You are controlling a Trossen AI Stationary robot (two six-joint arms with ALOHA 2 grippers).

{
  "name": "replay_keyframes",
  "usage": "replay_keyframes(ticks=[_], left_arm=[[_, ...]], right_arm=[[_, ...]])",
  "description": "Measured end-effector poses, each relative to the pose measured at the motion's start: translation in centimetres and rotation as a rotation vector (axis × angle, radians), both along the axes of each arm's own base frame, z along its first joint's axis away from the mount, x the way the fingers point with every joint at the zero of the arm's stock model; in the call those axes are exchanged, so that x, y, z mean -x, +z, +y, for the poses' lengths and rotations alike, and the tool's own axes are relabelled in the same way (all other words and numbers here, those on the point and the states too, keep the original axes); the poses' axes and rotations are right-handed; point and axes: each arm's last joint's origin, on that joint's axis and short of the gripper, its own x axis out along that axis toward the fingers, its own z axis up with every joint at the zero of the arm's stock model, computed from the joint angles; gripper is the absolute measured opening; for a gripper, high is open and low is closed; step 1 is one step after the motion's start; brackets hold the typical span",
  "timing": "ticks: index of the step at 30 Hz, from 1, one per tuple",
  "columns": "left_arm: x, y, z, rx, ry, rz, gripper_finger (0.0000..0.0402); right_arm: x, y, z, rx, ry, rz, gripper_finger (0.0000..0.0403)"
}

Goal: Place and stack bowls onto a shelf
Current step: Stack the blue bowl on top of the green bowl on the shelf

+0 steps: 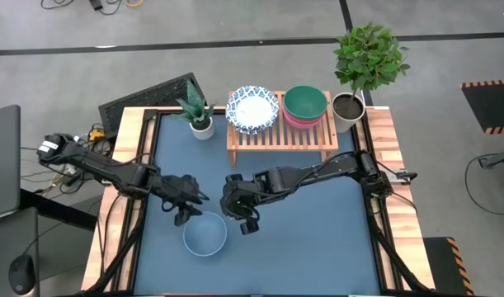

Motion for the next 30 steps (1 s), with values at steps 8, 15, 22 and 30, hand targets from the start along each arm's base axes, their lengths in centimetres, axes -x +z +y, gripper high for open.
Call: replay_keyframes(ticks=[8,15,22,30], left_arm=[[0.3,-0.9,-1.6,-0.044,-0.056,0.042,0.0193],[-0.4,-3.1,-2.5,-0.071,-0.059,0.166,0.0192],[-1.3,-4.3,-2.6,-0.145,-0.035,0.221,0.0154],[-2.7,-3.0,-2.6,-0.295,-0.026,0.14,0.0033]], right_arm=[[0.0,0.0,-0.1,-0.015,-0.021,0.005,0.012],[0.0,-0.1,-0.1,-0.014,-0.022,0.011,0.012],[0.1,-0.1,-0.1,-0.018,-0.028,0.014,0.012],[0.2,-0.2,-0.1,-0.026,-0.042,0.032,0.012]])
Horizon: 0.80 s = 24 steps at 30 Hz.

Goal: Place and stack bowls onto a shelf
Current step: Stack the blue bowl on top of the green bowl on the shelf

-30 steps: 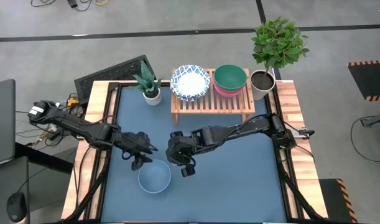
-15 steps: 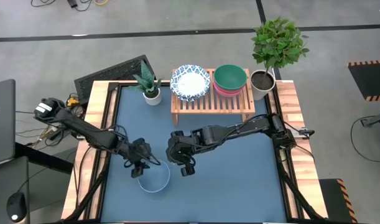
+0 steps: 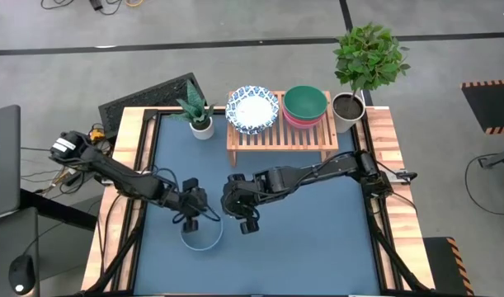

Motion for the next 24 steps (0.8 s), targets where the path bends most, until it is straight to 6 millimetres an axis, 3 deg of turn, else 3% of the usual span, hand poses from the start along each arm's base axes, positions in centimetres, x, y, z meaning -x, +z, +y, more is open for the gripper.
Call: replay_keyframes(ticks=[3,13,19,24], left_arm=[[-0.8,0.7,0.6,-0.032,-0.002,-0.052,0.0007],[-3.0,2.0,4.0,-0.041,-0.009,-0.213,0.0002],[-3.8,1.8,5.9,0.012,-0.028,-0.241,0.0001],[-4.8,0.6,6.6,0.079,-0.072,-0.228,0.0]], right_arm=[[0.0,0.0,0.1,-0.004,-0.004,0.002,0.012],[0.9,-0.6,0.3,-0.03,-0.067,0.115,0.012],[1.6,-0.9,1.3,-0.016,-0.045,0.171,0.012],[2.1,-1.0,1.9,-0.003,-0.028,0.208,0.012]])
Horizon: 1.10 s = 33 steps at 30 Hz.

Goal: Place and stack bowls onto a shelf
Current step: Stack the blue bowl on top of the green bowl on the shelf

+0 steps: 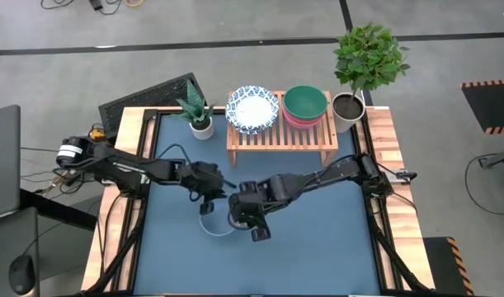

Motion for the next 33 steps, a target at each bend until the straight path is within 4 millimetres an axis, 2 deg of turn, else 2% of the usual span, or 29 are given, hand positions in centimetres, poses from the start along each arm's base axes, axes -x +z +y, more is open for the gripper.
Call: replay_keyframes(ticks=[4,7,15,21,26,33], left_arm=[[-0.4,-0.9,0.3,-0.021,0.025,0.046,0.0004],[-1.0,-0.7,0.1,-0.05,-0.023,0.033,0.0026],[-1.9,1.0,-0.3,-0.058,-0.077,-0.031,0.0152],[-2.1,1.5,-0.5,-0.045,-0.118,-0.045,0.0227],[-2.4,2.1,-0.5,-0.059,-0.129,-0.04,0.0252],[-2.9,3.6,-0.5,-0.101,-0.163,0.006,0.0253]], right_arm=[[0.1,0.0,0.4,0.012,0.033,-0.001,0.012],[0.2,0.0,0.7,0.022,0.06,-0.007,0.012],[0.1,0.0,0.6,0.03,0.077,-0.015,0.0123],[0.2,0.0,0.9,0.022,0.071,-0.017,0.0152],[0.4,0.0,1.6,0.02,0.085,-0.015,0.0178],[1.0,0.4,2.5,0.013,0.092,-0.008,0.0186]])
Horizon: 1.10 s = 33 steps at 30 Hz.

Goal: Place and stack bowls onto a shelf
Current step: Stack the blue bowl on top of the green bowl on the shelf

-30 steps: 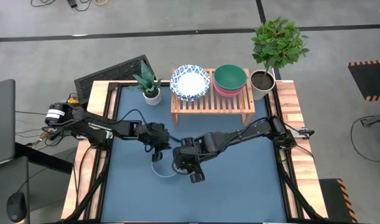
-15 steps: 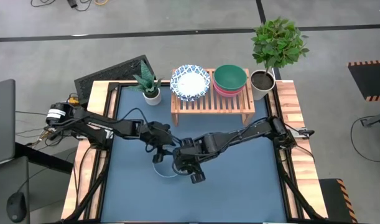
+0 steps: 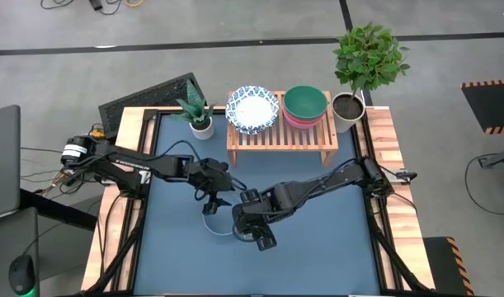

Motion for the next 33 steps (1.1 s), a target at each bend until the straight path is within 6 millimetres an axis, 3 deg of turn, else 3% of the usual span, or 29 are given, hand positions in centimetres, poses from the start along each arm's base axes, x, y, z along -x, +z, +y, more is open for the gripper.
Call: replay_keyframes(ticks=[9,15,21,27,33], left_arm=[[-0.4,1.6,0.0,-0.011,0.005,0.032,0.0253],[1.2,3.8,0.3,-0.115,0.047,0.195,0.0253],[5.2,7.9,0.8,-0.217,0.128,0.175,0.0253],[11.0,12.5,0.8,-0.126,0.233,-0.051,0.0253],[16.5,15.3,0.6,-0.016,0.294,-0.275,0.0253]], right_arm=[[0.4,0.0,0.5,0.004,0.011,0.014,0.0181],[-0.1,0.2,0.3,-0.002,0.018,-0.03,0.018],[-0.9,0.6,0.2,0.02,0.096,-0.129,0.018],[-1.1,0.6,-0.3,0.065,0.162,-0.145,0.018],[-2.0,-1.7,-1.0,0.114,0.217,-0.117,0.018]])
